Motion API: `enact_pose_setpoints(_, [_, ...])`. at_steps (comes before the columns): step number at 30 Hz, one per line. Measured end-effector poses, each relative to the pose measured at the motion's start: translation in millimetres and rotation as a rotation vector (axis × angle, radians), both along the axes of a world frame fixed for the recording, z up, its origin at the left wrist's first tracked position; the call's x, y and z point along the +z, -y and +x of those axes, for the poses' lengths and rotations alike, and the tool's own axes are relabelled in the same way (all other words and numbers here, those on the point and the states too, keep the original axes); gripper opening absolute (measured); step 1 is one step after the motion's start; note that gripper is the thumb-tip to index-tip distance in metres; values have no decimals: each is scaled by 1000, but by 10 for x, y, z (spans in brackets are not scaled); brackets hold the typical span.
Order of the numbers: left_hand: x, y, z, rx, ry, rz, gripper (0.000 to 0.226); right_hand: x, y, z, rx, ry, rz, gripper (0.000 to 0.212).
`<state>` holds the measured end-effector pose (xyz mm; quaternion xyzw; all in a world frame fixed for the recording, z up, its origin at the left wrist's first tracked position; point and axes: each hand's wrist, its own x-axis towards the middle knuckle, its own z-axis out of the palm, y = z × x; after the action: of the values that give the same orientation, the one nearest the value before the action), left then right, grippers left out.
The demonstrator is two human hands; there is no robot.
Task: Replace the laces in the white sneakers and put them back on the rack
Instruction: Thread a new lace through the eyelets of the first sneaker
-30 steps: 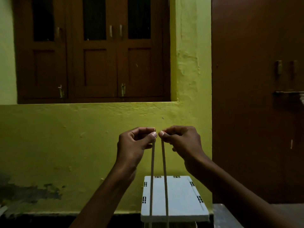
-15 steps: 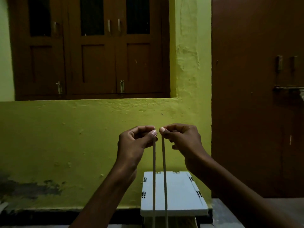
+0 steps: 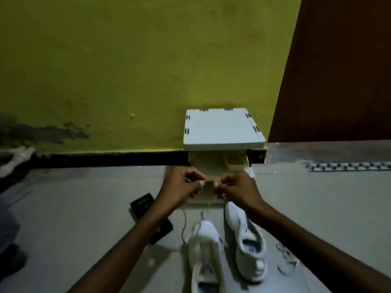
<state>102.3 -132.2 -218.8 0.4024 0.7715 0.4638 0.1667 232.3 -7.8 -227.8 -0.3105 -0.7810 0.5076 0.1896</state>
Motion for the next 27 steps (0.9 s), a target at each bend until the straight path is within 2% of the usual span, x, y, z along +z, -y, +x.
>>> enact_pose_setpoints(4, [-772, 71, 47, -53, -41, -269, 8, -824, 142, 55, 96, 284, 91, 6])
enact_pose_setpoints(7, [-1191, 121, 71, -79, -34, -376, 12, -1216, 313, 94, 188, 533, 203, 45])
enact_pose_setpoints(9, [-1363, 140, 99, -85, -34, -393, 16, -1361, 416, 137, 191, 596, 223, 57])
enact_pose_setpoints(11, [-1484, 163, 132, -85, -25, -401, 19, -1452, 503, 187, 139, 601, 219, 49])
enact_pose_setpoints(15, [-1630, 137, 238, -63, -39, -397, 23, -1552, 575, 258, 9, 580, 260, 14])
enact_pose_setpoints(19, [-1746, 129, 360, 49, -1, -417, 26, -1626, 568, 267, -62, 509, 180, 15])
enact_pose_setpoints(27, [-1958, 115, 465, 203, 185, -213, 29, -1741, 515, 257, -93, 451, 9, 6])
